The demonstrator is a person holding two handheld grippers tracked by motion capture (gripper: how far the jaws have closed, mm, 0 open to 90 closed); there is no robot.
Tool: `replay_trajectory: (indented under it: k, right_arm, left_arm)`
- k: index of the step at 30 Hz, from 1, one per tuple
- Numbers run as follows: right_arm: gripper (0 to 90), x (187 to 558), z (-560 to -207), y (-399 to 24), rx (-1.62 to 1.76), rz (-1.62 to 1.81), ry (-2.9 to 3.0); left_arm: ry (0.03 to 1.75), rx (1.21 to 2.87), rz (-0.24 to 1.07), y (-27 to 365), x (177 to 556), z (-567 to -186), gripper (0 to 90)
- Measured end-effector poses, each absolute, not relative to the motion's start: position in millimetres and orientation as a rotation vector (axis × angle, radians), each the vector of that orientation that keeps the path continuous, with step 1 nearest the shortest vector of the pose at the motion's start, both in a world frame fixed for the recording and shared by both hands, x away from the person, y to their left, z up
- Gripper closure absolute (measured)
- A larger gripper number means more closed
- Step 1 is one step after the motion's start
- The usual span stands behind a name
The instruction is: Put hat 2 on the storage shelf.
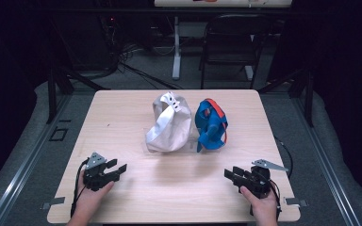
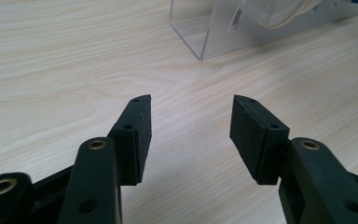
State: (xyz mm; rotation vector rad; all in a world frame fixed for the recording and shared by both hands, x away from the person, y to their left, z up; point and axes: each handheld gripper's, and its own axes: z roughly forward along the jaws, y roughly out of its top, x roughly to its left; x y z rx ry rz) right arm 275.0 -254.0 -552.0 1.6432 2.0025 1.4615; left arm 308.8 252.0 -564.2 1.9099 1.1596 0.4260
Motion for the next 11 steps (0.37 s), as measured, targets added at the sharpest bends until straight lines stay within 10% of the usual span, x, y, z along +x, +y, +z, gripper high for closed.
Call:
replay_trajectory:
  k: [11]
  right_arm:
    - [39.6,276.3,-554.8,-256.0,1.699,1.487,1.973]
  left_arm:
    - [1.068,1.922,0.428,231.8,300.7,-556.6,48.2]
